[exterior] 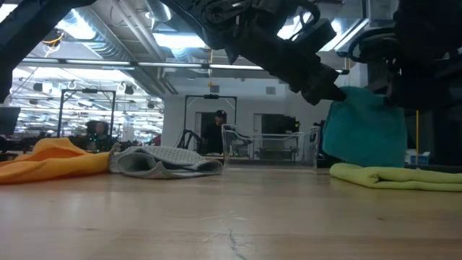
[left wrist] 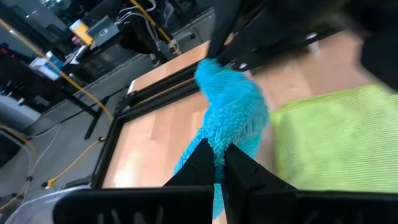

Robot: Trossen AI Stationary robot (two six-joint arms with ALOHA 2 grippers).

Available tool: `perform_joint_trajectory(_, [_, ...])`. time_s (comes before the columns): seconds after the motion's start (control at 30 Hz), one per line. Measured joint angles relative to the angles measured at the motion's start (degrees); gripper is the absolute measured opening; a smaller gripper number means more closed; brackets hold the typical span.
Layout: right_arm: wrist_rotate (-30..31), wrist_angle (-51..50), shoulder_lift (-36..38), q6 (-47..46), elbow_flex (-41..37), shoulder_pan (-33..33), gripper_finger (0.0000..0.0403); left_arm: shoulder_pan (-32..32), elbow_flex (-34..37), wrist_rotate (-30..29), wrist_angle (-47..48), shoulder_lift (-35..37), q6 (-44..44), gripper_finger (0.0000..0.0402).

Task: Fold microfiber towels
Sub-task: Stack the blue microfiber towel on top of the green microfiber towel

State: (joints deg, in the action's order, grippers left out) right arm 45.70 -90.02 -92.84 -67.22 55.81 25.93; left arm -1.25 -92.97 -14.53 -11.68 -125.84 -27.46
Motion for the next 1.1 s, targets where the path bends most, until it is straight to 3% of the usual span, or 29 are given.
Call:
perform_joint_trajectory(0.4, [-9.7,1.6,0.0,0.0,0.0,4.6,0.0004,3.2,0.0,0.5,2.6,0.0,1.7,0.0])
perform_joint_trajectory(1.1, [-22.3,15.8,0.0,3.3,0.0,9.6,0.0005,8.8,-0.1,2.7,10.2,-1.7,11.4,0.0])
